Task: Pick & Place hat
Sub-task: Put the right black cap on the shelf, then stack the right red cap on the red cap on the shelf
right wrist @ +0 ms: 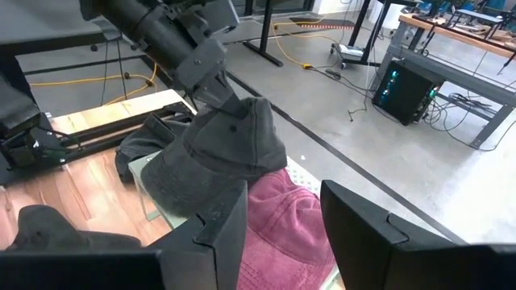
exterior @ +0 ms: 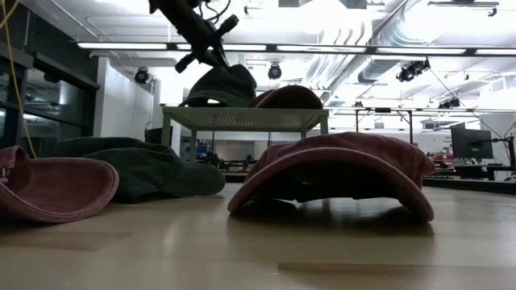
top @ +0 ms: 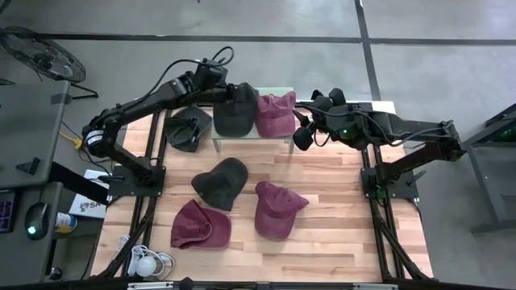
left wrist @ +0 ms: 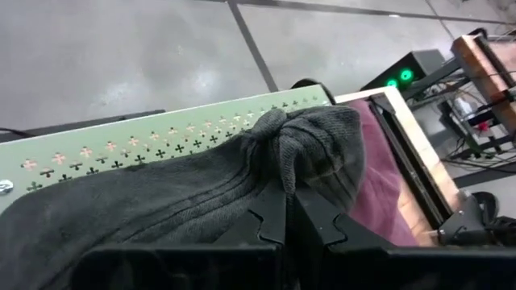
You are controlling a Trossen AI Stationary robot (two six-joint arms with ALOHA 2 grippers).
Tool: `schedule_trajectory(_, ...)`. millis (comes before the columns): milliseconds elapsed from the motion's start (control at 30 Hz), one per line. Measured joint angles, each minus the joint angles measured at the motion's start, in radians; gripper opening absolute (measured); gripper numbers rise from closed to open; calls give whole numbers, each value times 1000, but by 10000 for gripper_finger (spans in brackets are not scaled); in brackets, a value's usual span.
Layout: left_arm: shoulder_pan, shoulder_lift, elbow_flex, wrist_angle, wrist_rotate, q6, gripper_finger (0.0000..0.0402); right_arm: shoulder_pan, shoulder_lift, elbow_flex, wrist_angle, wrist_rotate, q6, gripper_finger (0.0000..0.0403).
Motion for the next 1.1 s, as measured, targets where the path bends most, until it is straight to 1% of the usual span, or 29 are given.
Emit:
schedule_trajectory(133,0,15,0,-2,-2,0,1,0,0,0,-1,0,3,152)
schedule_trajectory(233,0,15,0,-1,-3,0,13,0,0,0,-1,1,4,152)
schedule_trajectory(500,0,15,0,-3,-14,35,89,0,0,0,-32,2,38,152)
schedule_trajectory(600,0,15,0,-3,-9,72,118,0,0,0,-46,4,56,152)
schedule_trajectory(733,0,14,0,-1,4,113,146,0,0,0,-64,4,80,152)
schedule_trajectory(833,0,11,0,15,6,147,157,0,0,0,-79,4,99,152)
schedule_trajectory(933,0,0,0,42,12,183,159,0,0,0,-96,-7,107,152)
schedule_trajectory(1000,0,-9,2,64,13,208,160,0,0,0,-106,-30,113,152)
schedule_trajectory(1100,0,-25,2,78,13,243,160,0,0,0,-134,-68,171,152)
